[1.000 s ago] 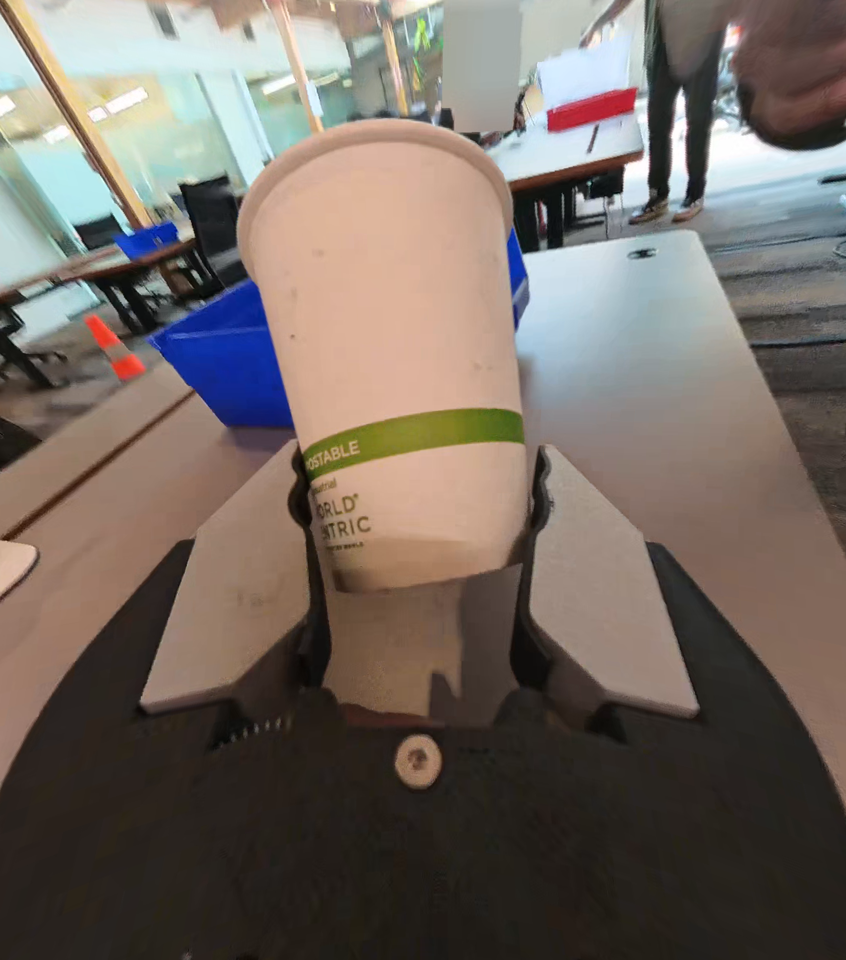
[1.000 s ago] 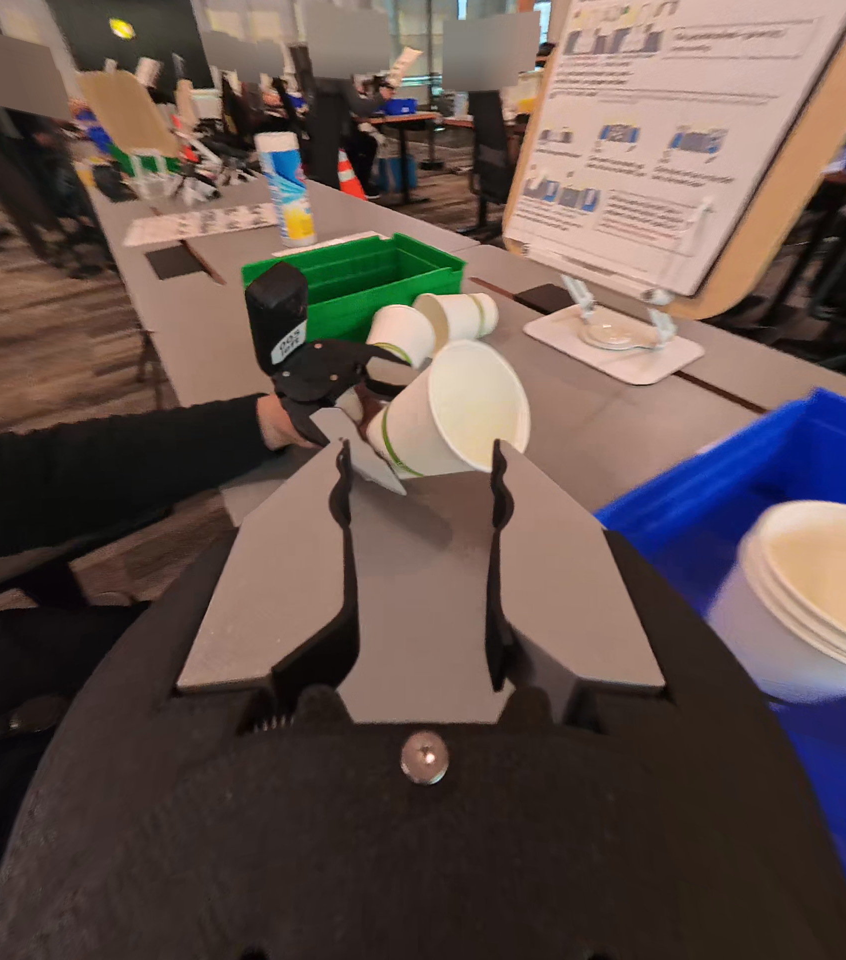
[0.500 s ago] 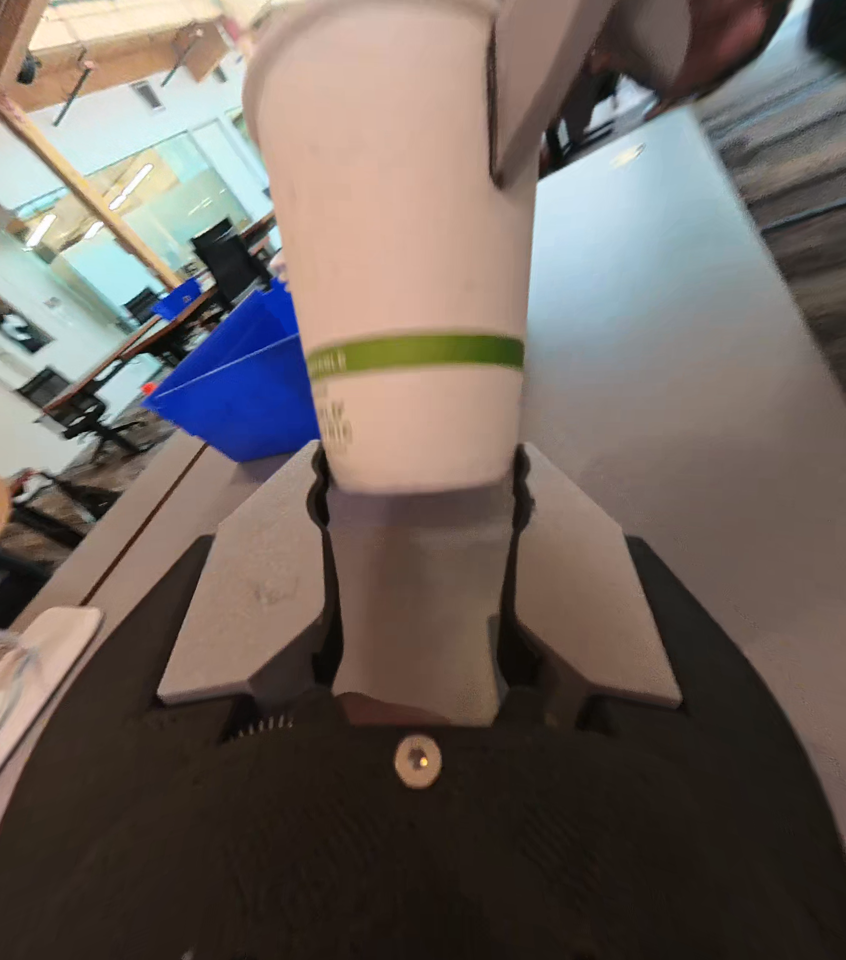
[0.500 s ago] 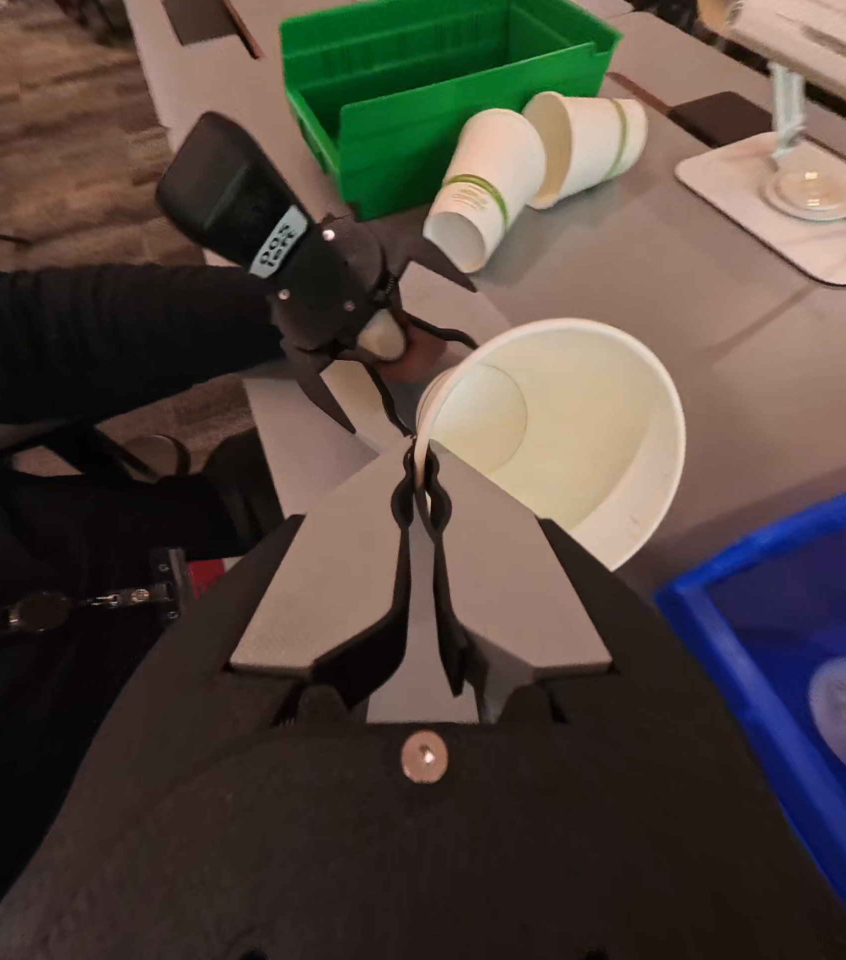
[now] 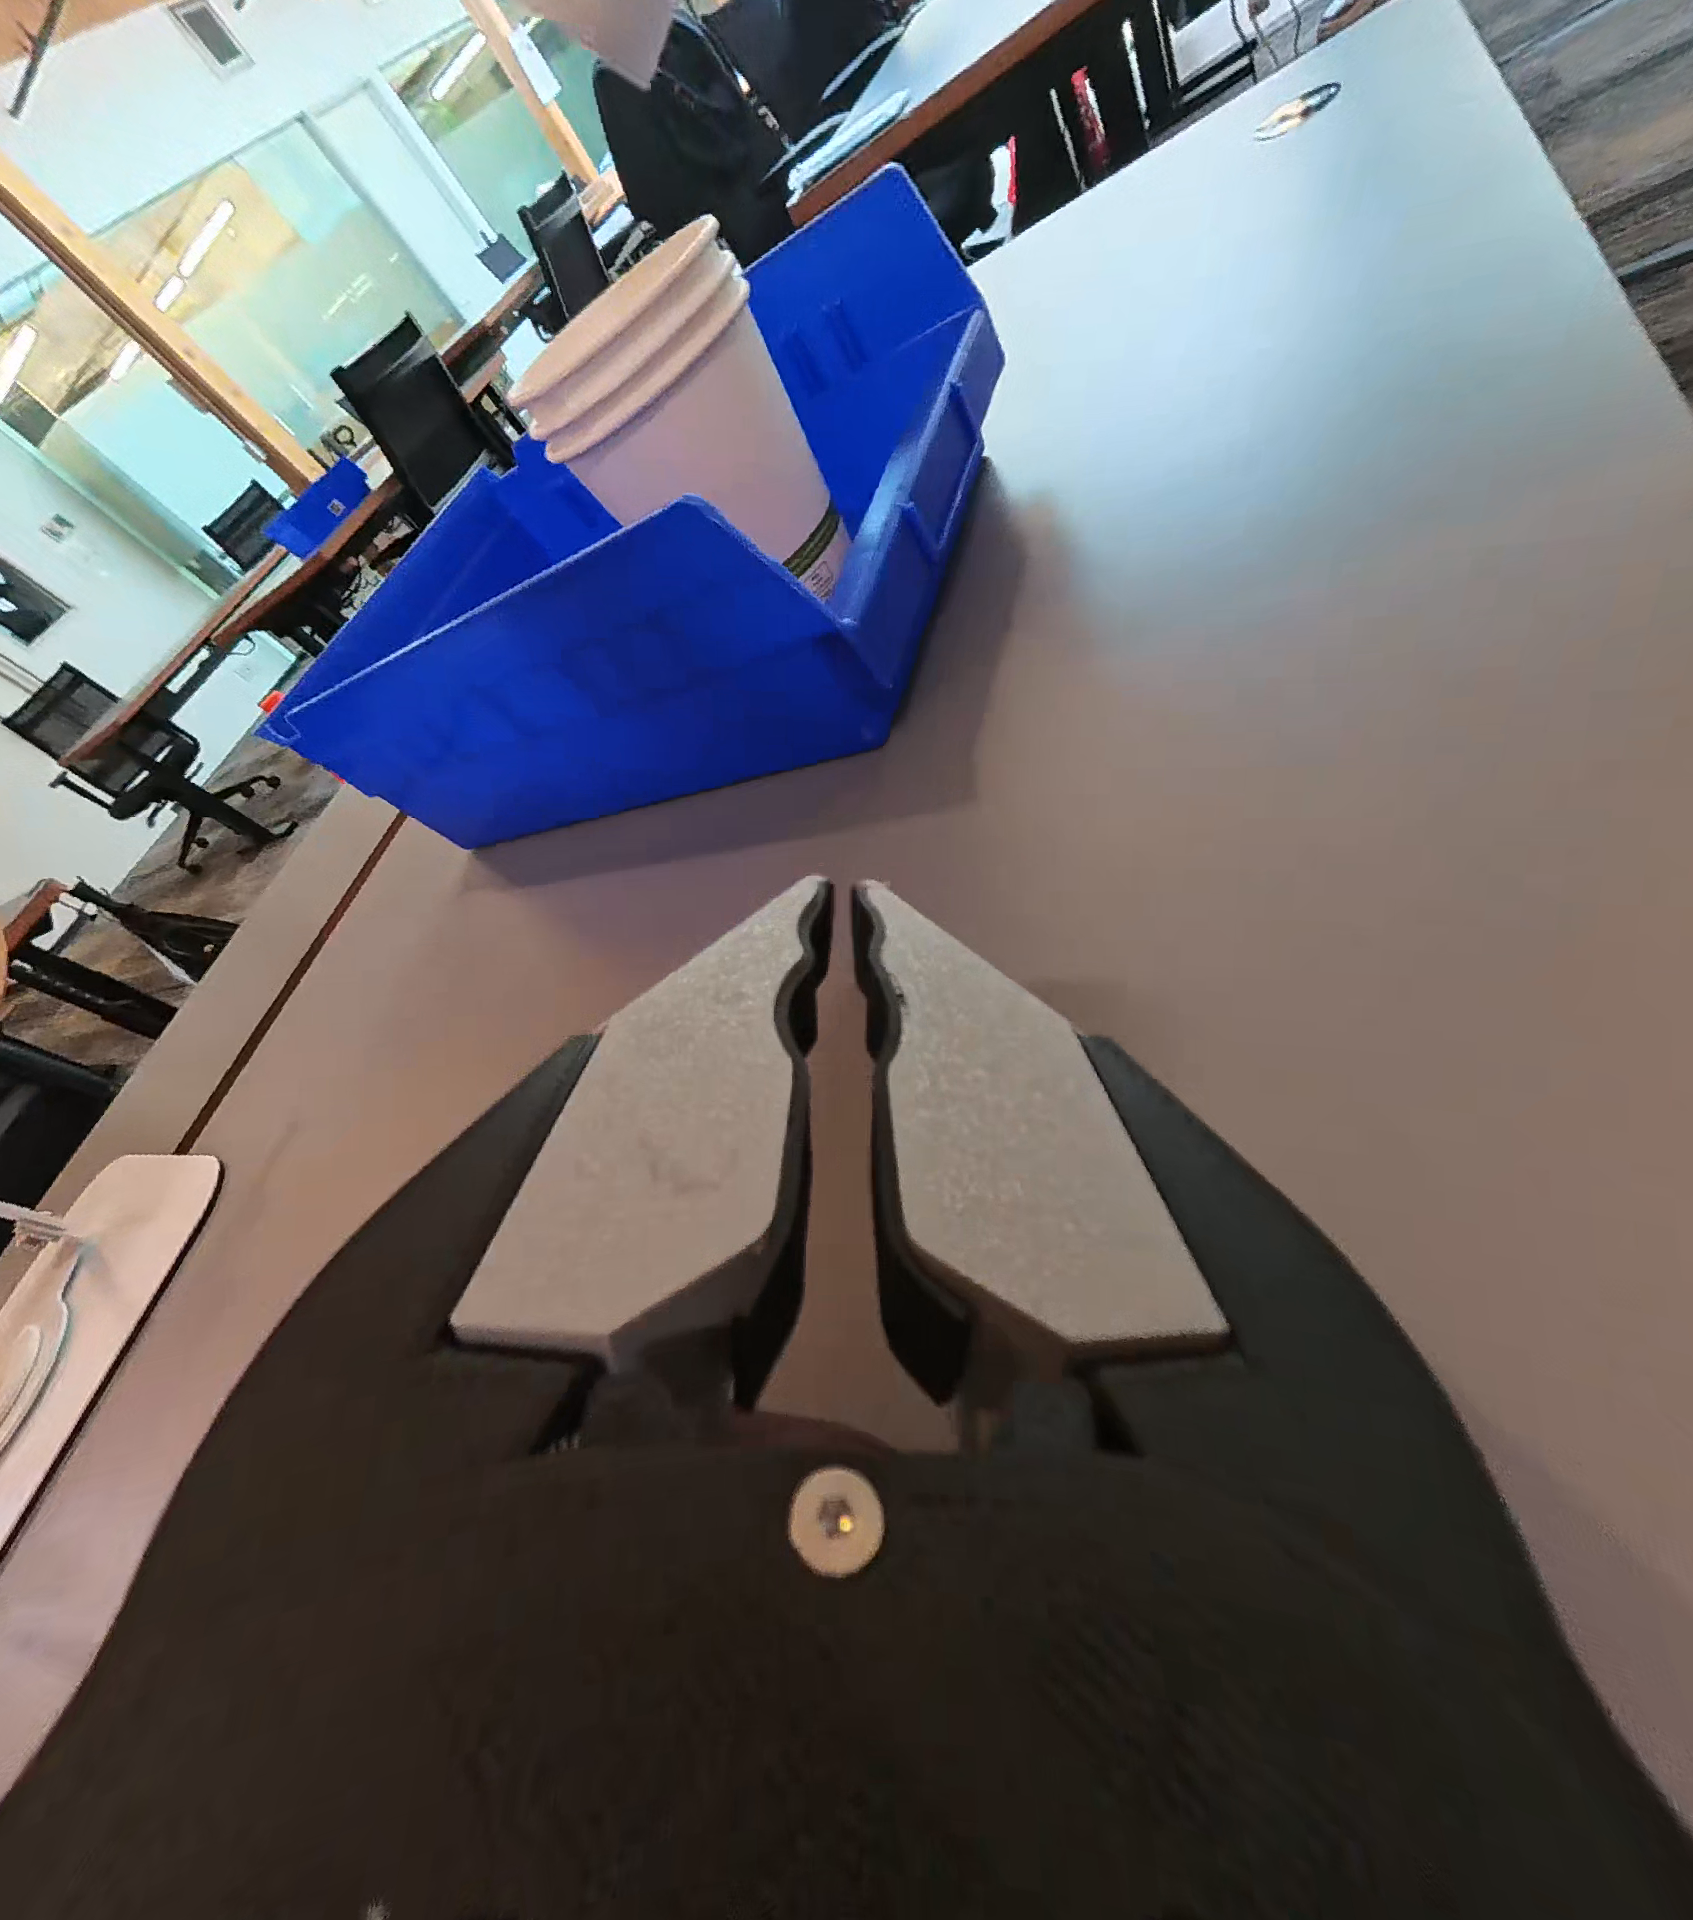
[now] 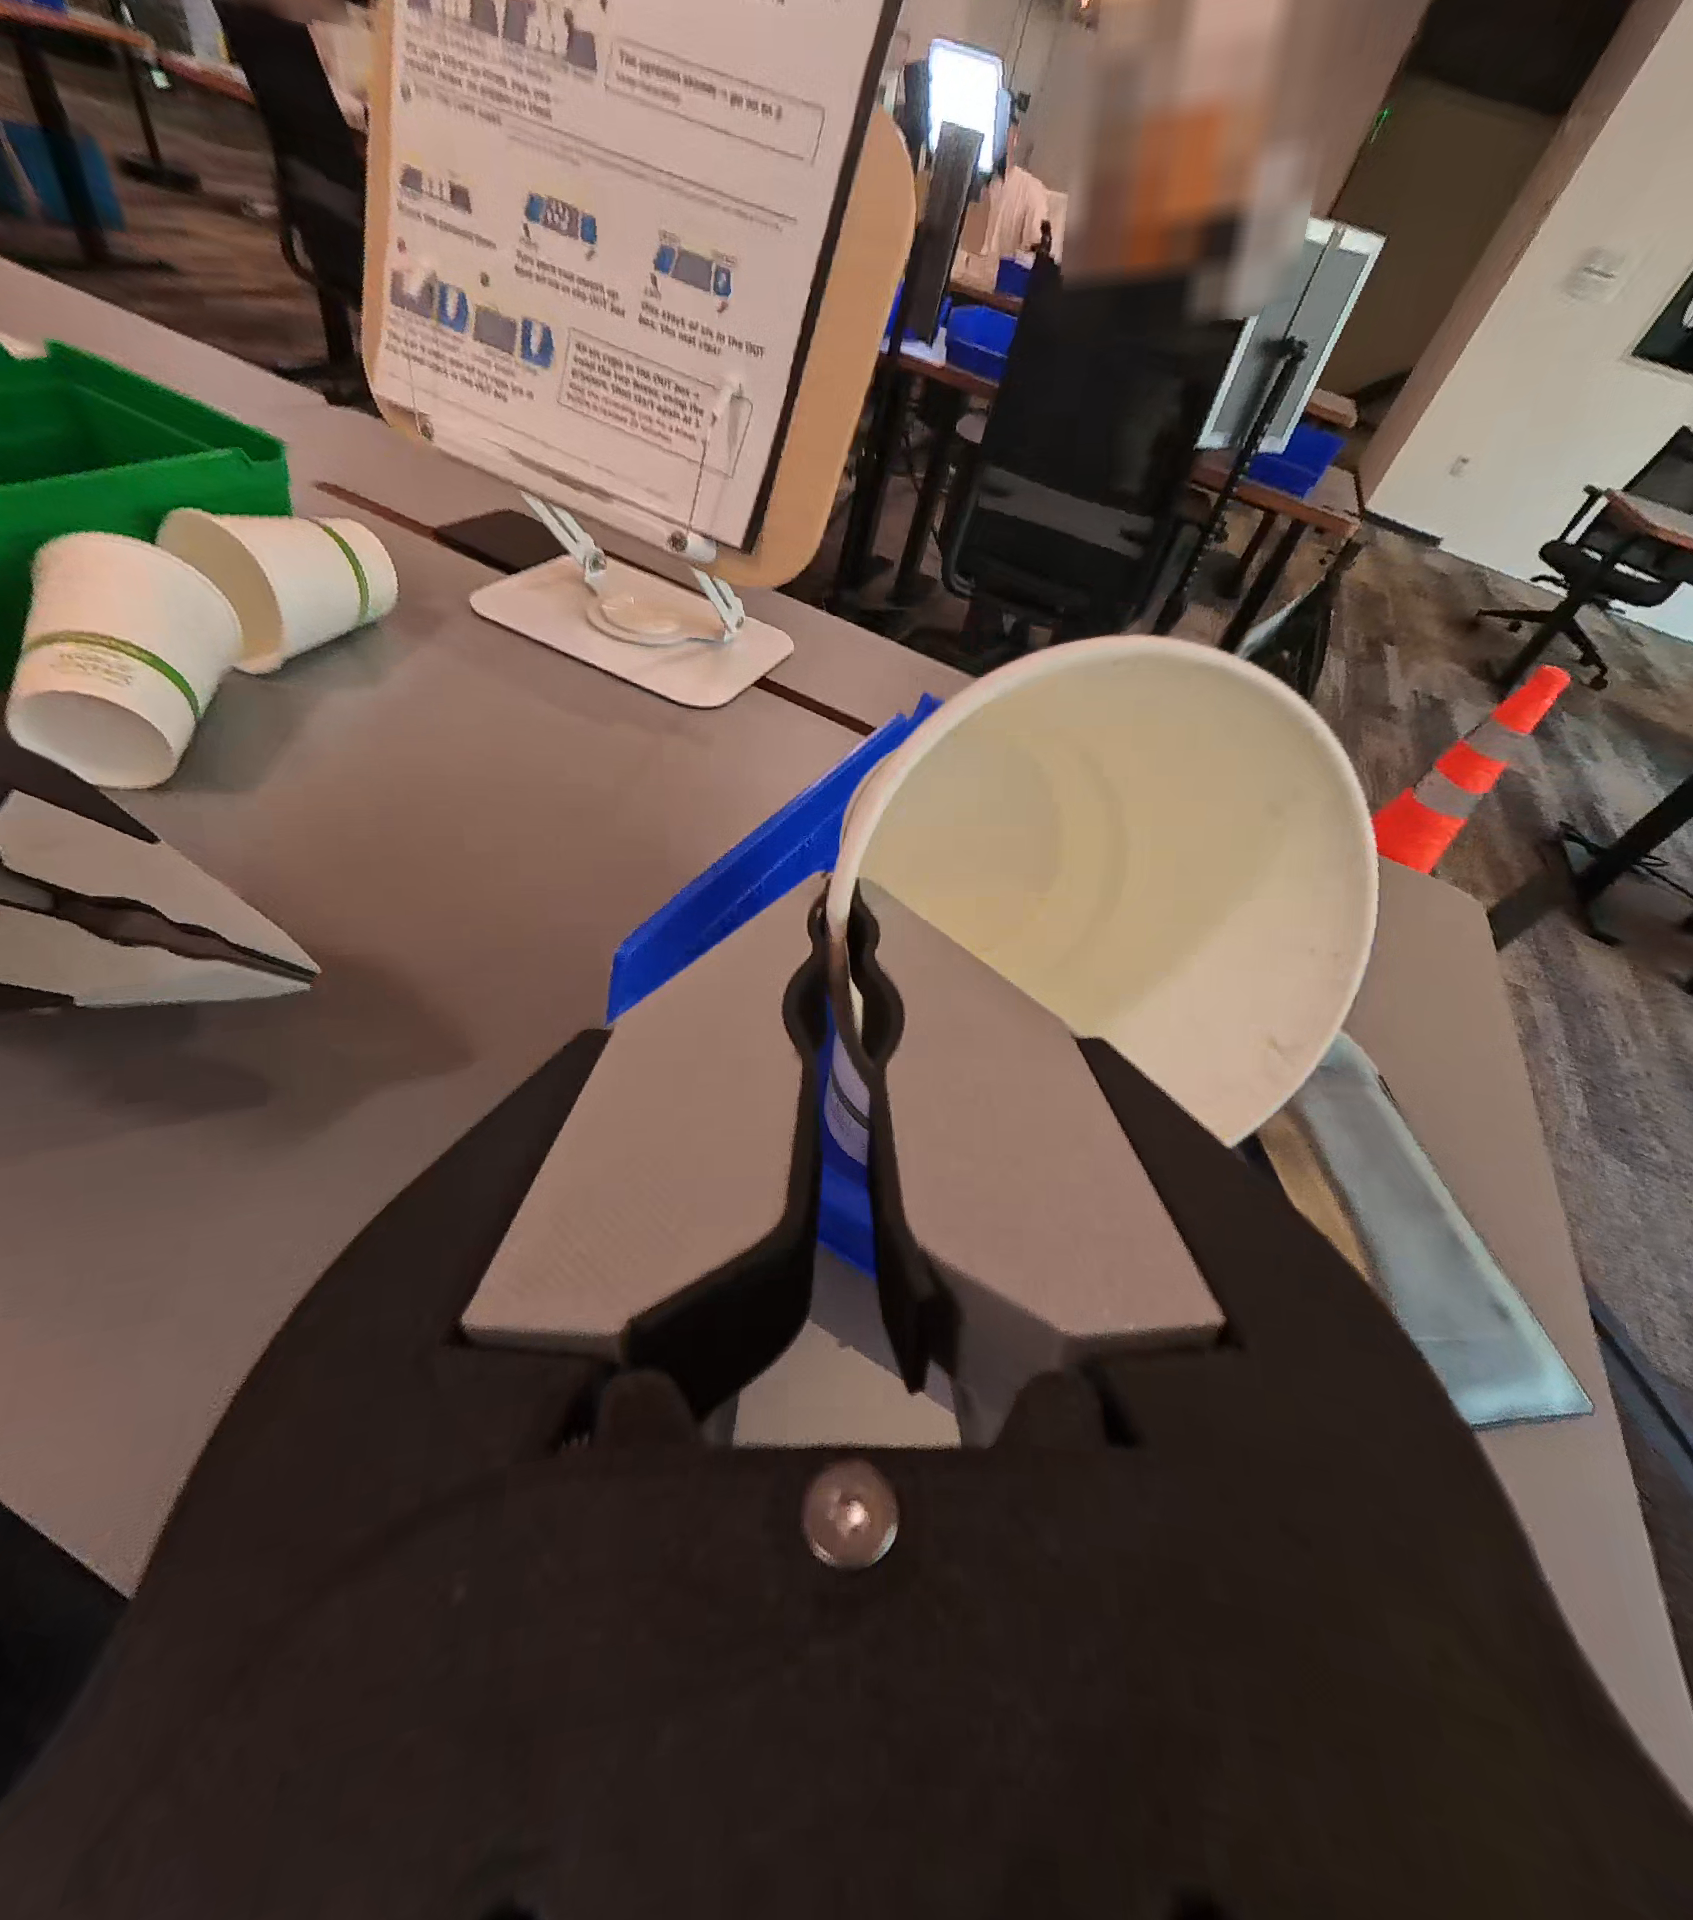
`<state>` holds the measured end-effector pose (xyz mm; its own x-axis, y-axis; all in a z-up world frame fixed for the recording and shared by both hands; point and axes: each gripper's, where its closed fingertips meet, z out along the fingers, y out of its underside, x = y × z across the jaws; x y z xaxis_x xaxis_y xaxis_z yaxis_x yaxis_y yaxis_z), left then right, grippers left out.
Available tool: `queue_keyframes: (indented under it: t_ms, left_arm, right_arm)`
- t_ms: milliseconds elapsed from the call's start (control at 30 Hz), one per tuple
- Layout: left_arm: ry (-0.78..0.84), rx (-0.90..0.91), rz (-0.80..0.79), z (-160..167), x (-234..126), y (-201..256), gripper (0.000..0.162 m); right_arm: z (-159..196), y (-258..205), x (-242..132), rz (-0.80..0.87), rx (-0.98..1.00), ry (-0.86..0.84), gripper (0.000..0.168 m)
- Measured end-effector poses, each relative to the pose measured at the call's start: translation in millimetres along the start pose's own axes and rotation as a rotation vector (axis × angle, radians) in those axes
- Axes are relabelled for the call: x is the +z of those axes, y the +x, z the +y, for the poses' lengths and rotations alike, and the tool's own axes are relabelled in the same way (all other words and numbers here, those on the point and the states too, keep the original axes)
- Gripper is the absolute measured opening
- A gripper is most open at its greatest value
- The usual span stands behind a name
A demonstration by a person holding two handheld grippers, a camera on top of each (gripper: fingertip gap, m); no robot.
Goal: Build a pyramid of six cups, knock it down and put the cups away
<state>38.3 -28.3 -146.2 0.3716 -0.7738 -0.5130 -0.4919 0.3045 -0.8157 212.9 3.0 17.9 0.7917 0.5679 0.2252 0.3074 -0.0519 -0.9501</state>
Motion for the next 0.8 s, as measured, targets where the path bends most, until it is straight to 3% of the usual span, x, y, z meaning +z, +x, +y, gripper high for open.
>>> queue_keyframes:
  t_ms: [300, 433, 467, 633, 800]
  left_arm:
    - [-0.032, 0.075, 0.011, 5, 4, 6, 0.004]
    - [-0.006, -0.005, -0.002, 3, 0, -4, 0.004]
    - [-0.002, -0.013, -0.005, 3, -1, -5, 0.005]
    - [-0.036, 0.01, -0.028, 8, 0, -6, 0.009]
    - [-0.083, 0.028, -0.136, 15, 0, -21, 0.006]
  right_arm:
    - [19, 13, 61, -0.067, -0.203, -0.522, 0.0]
    - [20, 21, 78, -0.001, -0.228, -0.581, 0.031]
    - [18, 22, 78, 0.019, -0.22, -0.575, 0.041]
    - [-15, -17, 63, -0.058, -0.161, -0.305, 0.039]
    - [-13, -95, 27, -0.311, -0.097, -0.095, 0.037]
